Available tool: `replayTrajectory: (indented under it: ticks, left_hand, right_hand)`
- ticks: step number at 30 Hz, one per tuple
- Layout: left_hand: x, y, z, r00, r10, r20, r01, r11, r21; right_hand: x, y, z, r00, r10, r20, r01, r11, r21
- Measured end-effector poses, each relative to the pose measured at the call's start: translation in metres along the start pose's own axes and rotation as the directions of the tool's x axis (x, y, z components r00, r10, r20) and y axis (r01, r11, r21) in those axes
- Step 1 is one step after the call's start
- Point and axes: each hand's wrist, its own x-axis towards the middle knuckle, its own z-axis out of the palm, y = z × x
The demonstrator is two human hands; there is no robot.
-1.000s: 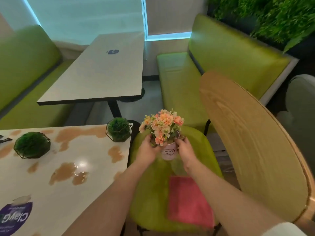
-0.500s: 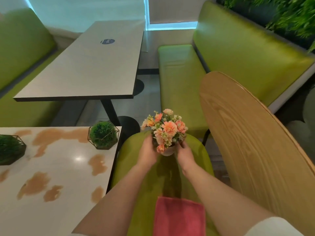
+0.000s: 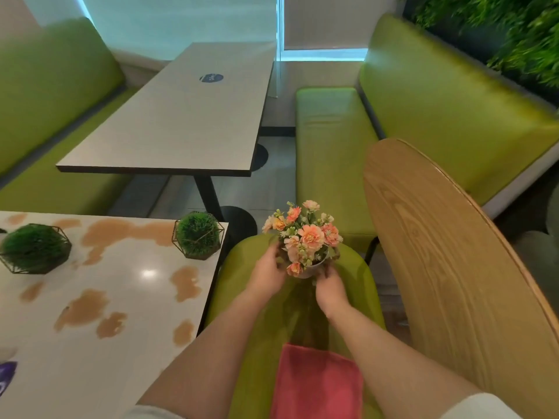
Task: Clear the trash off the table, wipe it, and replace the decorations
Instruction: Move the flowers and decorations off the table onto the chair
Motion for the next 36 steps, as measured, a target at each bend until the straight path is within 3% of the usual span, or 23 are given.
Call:
replayTrajectory:
  ticks: [4,8,13,22,27,36]
  left_hand:
    - [-0.016,-0.001,-0.021,0.999,-0.018,-0.03,0.017,0.999,-0.037]
    - [-0.032,-0.011,-0.055,0.989,-0.037,-0.146,0.035,0.999,-0.014]
    - [-0.039,-0.028,-0.102,0.946,-0.076,-0.314,0.07,0.997,-0.031]
    - [-0.003,-0.064,-0.161,0.844,-0.249,-0.475,0.251,0.966,-0.061]
    - [0.021,-0.08,-0.174,0.815,-0.387,-0.432,0.385,0.918,-0.095]
    - [0.042,-0.093,-0.18,0.833,-0.419,-0.361,0.392,0.908,-0.151]
  right_hand:
    - [-0.016,0.011,0.008,0.998,0.066,0.006,-0.062,0.962,-0.265]
    - [-0.044,0.014,0.029,0.977,0.087,0.192,-0.008,0.925,-0.381]
    - [-0.063,-0.013,0.064,0.949,0.003,0.315,0.088,0.958,-0.272]
    - [-0.046,-0.096,0.127,0.937,-0.166,0.306,0.207,0.972,-0.106]
    - [-0.021,-0.122,0.162,0.918,-0.199,0.342,0.263,0.953,-0.15]
    - [-0.003,-0.129,0.192,0.89,-0.167,0.424,0.244,0.96,-0.135]
